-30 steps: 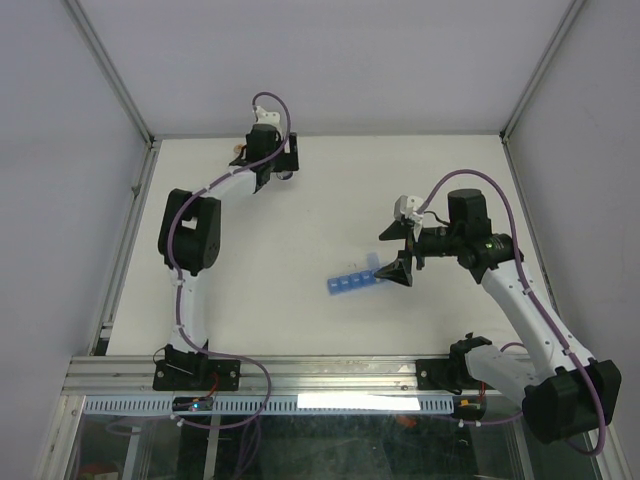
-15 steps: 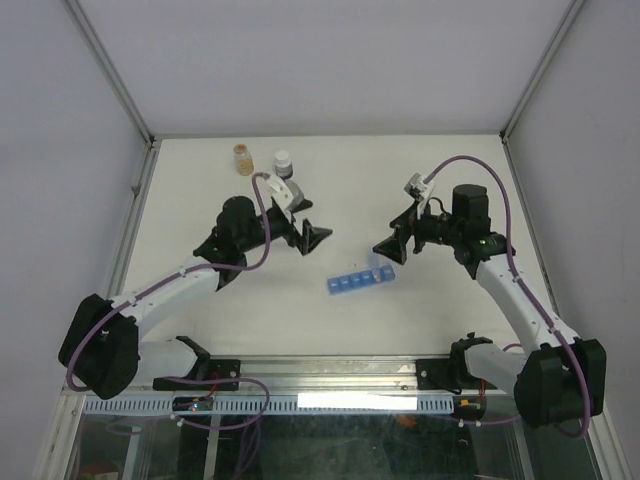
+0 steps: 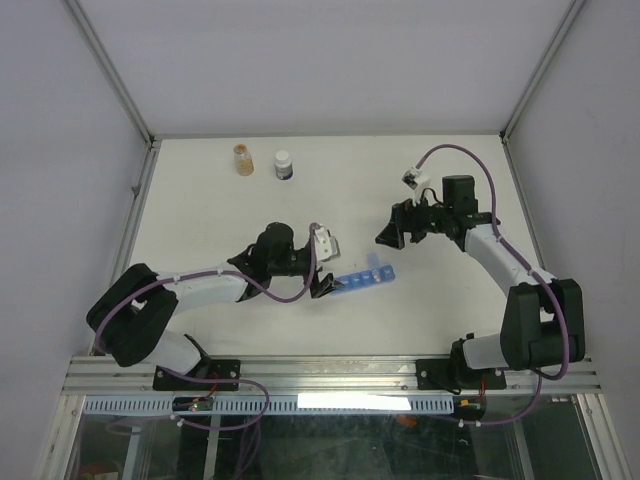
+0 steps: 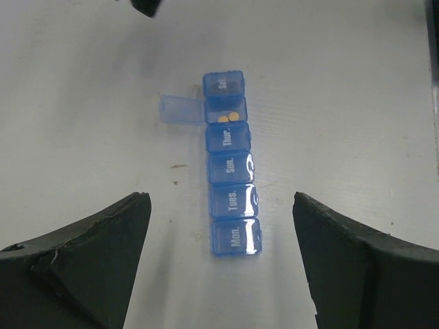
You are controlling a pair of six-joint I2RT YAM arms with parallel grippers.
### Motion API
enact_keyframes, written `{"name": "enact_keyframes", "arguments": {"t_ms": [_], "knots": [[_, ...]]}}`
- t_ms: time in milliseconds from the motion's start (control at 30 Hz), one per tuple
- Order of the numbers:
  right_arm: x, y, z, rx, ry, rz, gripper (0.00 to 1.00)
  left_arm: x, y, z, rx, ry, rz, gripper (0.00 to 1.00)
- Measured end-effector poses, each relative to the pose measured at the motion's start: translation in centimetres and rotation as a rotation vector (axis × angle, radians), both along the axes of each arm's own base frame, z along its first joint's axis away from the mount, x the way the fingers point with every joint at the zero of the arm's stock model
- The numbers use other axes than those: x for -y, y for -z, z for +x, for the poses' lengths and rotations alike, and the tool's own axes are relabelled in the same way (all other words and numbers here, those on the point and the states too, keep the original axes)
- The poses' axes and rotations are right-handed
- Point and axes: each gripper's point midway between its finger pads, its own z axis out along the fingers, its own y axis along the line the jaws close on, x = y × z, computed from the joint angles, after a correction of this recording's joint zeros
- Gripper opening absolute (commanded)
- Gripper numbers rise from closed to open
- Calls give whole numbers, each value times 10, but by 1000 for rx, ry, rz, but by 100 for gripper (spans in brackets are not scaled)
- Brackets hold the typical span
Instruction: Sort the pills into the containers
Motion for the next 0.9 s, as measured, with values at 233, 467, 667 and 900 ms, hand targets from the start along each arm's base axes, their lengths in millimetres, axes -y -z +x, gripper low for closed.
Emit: {"name": "enact_keyframes", "arguments": {"t_ms": [233,467,667,900], "knots": [[9,12,10,-59,60,-13,77,11,56,-15,-39,47,132,82],[14,15,13,-85,88,-6,76,20,78,-4,-26,3,203,76],[16,22,15,-115,103,-4,64,27,86,-1,-15,-18,230,60],[15,55,12,-246,117,-10,45,36,94,6,-29,-22,257,36]]}}
